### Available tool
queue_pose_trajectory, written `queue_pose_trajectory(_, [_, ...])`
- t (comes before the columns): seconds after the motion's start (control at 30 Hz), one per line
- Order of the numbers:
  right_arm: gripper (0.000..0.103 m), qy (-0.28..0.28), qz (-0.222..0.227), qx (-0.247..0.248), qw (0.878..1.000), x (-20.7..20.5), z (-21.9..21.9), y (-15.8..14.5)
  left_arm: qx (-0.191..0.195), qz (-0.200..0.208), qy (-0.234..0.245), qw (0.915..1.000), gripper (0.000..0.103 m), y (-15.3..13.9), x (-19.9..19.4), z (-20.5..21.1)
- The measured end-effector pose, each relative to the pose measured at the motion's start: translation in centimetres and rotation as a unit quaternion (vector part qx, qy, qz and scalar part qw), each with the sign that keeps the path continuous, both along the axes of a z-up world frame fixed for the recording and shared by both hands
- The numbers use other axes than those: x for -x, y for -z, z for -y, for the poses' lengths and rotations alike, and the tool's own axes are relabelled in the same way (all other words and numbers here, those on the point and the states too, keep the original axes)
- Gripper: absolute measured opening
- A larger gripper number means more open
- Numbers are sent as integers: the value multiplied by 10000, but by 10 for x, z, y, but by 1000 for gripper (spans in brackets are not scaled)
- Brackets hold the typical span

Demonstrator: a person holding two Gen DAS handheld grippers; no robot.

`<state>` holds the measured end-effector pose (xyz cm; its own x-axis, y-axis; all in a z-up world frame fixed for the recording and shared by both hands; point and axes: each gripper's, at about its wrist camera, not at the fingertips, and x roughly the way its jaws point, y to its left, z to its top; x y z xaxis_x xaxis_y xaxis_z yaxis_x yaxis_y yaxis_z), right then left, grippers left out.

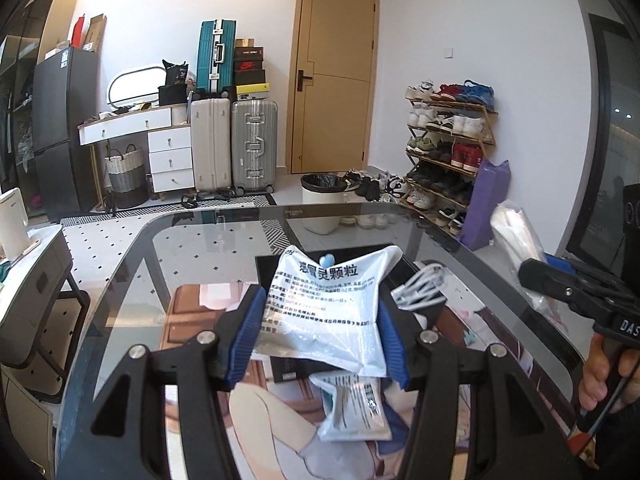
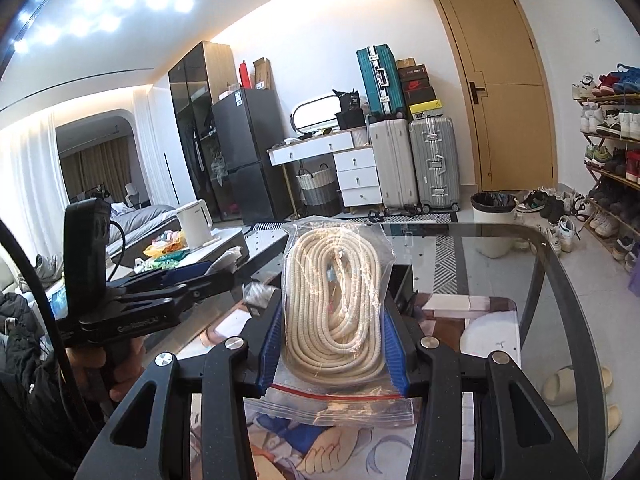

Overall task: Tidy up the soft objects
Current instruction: 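Carry the rope bag and medicine packet into the black box and release both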

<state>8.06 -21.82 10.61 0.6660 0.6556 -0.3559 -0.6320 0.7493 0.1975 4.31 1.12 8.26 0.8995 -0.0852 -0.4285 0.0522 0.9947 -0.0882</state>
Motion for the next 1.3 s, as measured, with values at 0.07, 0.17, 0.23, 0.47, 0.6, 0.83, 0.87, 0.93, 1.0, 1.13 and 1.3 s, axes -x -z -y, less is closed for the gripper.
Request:
queue_pose_trajectory(0.07, [44,3,30,-63,10000,-2,-1,-3,0,-8,-49,10000,54,-1,-7,-2])
queue_pose_trajectory(0.17, [44,23,57,-153,9999,-5,-1,-8,-32,-16,-108,9999,54,-1,-15,-2])
queue_pose_trajectory(0.23, [44,26,47,-207,9998,-9,-2,-10,-53,-32,-117,9999,54,-1,-20,-2])
queue_pose_trajectory(0.47, [44,-18,5,-213,9998,-24,-8,-21,-114,-81,-125,9998,54,-2,-37,-2])
queue_pose_trajectory(0.6, [44,-18,-29,-201,9998,-33,-14,-23,-126,-120,-122,9998,54,-2,-48,-3])
queue_pose_trajectory(0.83, [44,-35,-133,-129,9998,-48,-24,-26,-139,-187,-120,9997,54,0,-61,-4])
queue_pose_trajectory(0.87, [44,-32,-133,-124,9998,-48,-25,-27,-139,-191,-121,9996,54,1,-62,-4])
queue_pose_trajectory(0.93, [44,-31,-152,-105,9998,-49,-28,-27,-157,-213,-117,9996,54,1,-63,-4])
queue_pose_trajectory(1.0, [44,-20,-178,-89,9998,-54,-30,-28,-169,-237,-115,9995,54,2,-67,-6])
queue_pose_trajectory(1.13, [44,-6,-239,-52,9997,-62,-34,-27,-189,-298,-138,9993,54,5,-74,-7])
queue_pose_trajectory(1.3, [44,30,-386,42,9992,-70,-40,-24,-227,-382,-162,9989,54,9,-83,-7])
